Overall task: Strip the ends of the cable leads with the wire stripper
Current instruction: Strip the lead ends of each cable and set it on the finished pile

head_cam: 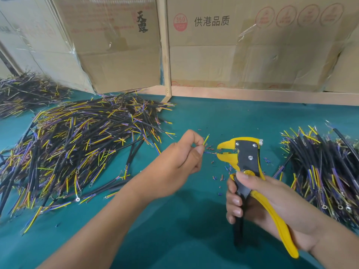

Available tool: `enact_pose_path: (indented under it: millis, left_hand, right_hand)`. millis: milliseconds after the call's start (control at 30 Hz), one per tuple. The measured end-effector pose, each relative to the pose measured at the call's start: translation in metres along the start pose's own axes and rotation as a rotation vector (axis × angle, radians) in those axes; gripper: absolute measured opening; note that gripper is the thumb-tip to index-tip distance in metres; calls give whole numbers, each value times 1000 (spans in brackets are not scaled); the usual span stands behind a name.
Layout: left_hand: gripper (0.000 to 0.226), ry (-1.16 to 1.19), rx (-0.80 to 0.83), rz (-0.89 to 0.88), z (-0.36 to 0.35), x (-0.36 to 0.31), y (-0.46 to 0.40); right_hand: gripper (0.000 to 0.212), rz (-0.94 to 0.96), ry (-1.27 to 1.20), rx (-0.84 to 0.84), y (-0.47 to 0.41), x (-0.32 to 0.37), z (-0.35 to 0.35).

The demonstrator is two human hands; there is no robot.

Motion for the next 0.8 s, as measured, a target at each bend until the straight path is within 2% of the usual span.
enact_pose_path:
  millis: [67,100,267,800]
  left_hand:
    - [14,-14,11,-24,-1,-1,0]
    - [15,-13,14,-31,-1,-1,0]
    - [21,-17,24,-38,-3,-5,0]
    - [22,89,12,61,-12,-11,1]
  right_hand:
    - [40,-121,-6,61,-4,5,0]
    - [40,-114,59,89,-1,-2,2]
    - [39,-137,19,179,4,-2,-6]
    - [43,-138,34,130,4,-3,-10]
Point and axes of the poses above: each hand's wrist, its own y-axis away from the middle knuckle, its own z-axis out of the back of the hand, x = y × z, the point moved 1 cm from there along -y, towards the middle knuckle, and after that the axes turned 3 degrees about -z, right-handed, at the moved point
